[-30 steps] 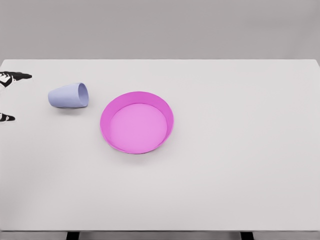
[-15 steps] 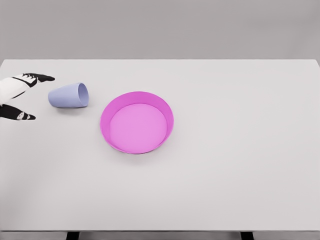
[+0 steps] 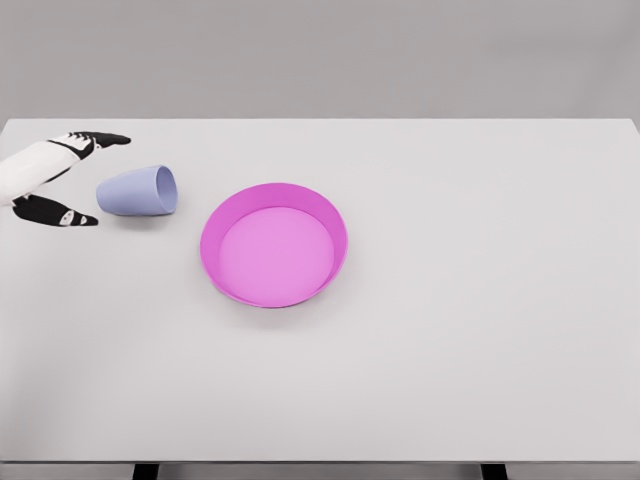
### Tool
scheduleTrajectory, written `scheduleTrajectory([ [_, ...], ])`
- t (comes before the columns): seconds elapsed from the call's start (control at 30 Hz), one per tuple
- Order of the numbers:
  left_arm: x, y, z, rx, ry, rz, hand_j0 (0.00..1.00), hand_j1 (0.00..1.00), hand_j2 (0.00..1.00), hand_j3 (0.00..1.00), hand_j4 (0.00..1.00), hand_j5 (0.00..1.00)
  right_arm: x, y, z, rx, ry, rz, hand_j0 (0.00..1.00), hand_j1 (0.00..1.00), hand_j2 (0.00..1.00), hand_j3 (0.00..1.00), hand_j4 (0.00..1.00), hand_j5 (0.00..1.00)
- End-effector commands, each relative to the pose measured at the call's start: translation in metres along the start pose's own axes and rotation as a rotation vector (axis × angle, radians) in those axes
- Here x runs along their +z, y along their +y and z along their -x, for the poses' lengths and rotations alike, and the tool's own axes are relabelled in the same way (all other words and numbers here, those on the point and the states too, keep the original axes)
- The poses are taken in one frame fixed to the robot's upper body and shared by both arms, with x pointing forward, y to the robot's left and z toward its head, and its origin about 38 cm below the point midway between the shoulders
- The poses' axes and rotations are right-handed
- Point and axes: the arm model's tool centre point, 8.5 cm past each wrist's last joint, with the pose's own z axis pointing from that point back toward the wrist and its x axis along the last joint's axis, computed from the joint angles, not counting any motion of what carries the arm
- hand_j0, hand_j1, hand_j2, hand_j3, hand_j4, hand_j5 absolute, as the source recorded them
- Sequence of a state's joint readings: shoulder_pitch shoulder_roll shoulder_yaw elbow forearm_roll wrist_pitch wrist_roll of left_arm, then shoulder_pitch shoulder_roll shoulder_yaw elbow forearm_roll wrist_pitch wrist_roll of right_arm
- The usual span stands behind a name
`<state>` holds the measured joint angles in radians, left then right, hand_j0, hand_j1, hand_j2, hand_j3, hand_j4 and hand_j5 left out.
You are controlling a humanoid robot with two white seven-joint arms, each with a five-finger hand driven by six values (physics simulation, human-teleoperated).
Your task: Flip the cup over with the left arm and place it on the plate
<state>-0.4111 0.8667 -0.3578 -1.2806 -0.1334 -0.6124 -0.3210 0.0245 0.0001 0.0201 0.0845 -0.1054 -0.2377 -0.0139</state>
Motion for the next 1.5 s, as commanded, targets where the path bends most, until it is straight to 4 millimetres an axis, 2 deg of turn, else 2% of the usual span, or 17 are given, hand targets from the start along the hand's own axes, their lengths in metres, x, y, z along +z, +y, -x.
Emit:
scheduleTrajectory([
  [0.0, -0.001, -0.004, 0.0, 0.011, -0.001, 0.005, 1.0, 1.0, 1.0, 1.0, 1.0, 1.0, 0.0, 0.0, 0.0, -0.001, 0.0, 0.0, 1.0, 1.0, 1.0, 1.0, 1.0, 1.0],
  [0.27, -0.029, -0.026, -0.003, 0.09, -0.026, -0.026, 1.0, 1.0, 1.0, 1.0, 1.0, 1.0, 0.0, 0.0, 0.0, -0.001, 0.0, 0.0, 1.0, 1.0, 1.0, 1.0, 1.0, 1.0],
  [0.7, -0.031, -0.038, 0.002, 0.114, -0.011, -0.011, 1.0, 1.0, 1.0, 1.0, 1.0, 1.0, 0.0, 0.0, 0.0, -0.001, 0.0, 0.0, 1.0, 1.0, 1.0, 1.0, 1.0, 1.0],
  [0.93, -0.025, -0.042, 0.013, 0.128, 0.026, -0.005, 1.0, 1.0, 1.0, 1.0, 1.0, 1.0, 0.0, 0.0, 0.0, -0.001, 0.0, 0.0, 1.0, 1.0, 1.0, 1.0, 1.0, 1.0],
  [1.13, -0.028, -0.029, 0.016, 0.109, 0.032, -0.021, 1.0, 1.0, 1.0, 1.0, 1.0, 1.0, 0.0, 0.0, 0.0, -0.001, 0.0, 0.0, 1.0, 1.0, 1.0, 1.0, 1.0, 1.0],
  [1.33, -0.042, -0.041, 0.016, 0.111, 0.037, -0.007, 1.0, 1.0, 1.0, 1.0, 1.0, 1.0, 0.0, 0.0, 0.0, -0.001, 0.0, 0.0, 1.0, 1.0, 1.0, 1.0, 1.0, 1.0],
  [1.47, -0.04, -0.047, 0.021, 0.118, 0.057, 0.005, 1.0, 1.0, 1.0, 1.0, 1.0, 1.0, 0.0, 0.0, 0.0, -0.001, 0.0, 0.0, 1.0, 1.0, 1.0, 1.0, 1.0, 1.0],
])
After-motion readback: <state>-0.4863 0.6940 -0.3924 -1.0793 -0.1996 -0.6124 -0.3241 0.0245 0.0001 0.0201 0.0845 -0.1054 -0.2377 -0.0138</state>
